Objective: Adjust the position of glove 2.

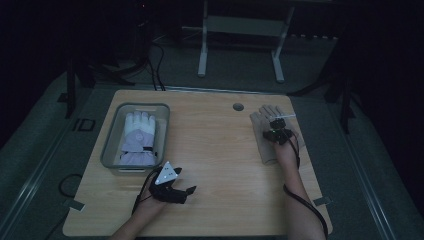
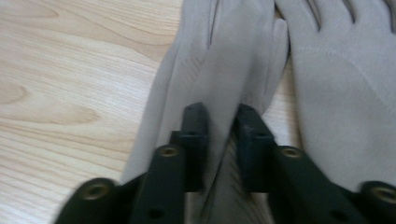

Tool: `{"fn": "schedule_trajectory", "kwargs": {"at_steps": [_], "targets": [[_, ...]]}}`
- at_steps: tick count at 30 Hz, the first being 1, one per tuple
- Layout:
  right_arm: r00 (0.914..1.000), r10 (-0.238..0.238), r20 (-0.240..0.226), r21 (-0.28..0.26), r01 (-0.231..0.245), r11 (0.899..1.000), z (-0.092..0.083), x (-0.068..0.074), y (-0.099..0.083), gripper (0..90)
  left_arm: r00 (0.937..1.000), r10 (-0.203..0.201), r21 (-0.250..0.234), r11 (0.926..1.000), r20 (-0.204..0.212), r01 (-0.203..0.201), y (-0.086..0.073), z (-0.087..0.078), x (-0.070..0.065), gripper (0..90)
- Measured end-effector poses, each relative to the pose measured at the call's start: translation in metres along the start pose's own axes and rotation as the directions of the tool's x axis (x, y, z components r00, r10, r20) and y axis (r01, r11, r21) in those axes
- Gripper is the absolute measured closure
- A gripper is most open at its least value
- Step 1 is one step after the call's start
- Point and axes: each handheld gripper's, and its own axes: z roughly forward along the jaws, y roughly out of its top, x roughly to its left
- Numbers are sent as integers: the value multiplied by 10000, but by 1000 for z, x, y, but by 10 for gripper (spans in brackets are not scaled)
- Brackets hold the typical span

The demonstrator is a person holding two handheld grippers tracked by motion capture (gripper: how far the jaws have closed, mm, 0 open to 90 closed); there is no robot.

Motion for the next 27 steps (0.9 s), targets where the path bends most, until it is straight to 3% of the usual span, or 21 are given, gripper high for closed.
{"fn": "schedule_trajectory", "kwargs": {"at_steps": [2,9,11,17,19,25,26,27], "targets": [[9990,326,-290,-40,-327,9995,-2,4,1,782,10000,16,-16,10000,-10,-16,0,0,0,141],[9956,610,-705,-526,-648,9965,-17,27,6,787,10000,34,18,10000,-43,-34,0,0,0,142],[9920,813,-968,-737,-886,9933,-25,39,11,787,9999,84,39,10000,-87,-83,0,0,-1,142],[9888,850,-1229,-1030,-979,9899,-39,65,18,788,9999,111,27,9999,-77,-111,0,0,-1,142],[9857,831,-1464,-1273,-1021,9866,-47,79,19,788,9998,174,-2,9998,-71,-174,0,0,-1,142],[9811,901,-1714,-1407,-1149,9834,-61,110,17,788,9998,212,-130,9997,-48,-212,-1,-1,-1,141],[9811,901,-1714,-1407,-1149,9834,-61,110,17,788,9998,212,-130,9997,-48,-212,-1,-1,-1,142],[9812,931,-1690,-1508,-1191,9814,-66,120,18,788,9997,220,-137,9997,-60,-221,-1,-1,-1,142]]}}
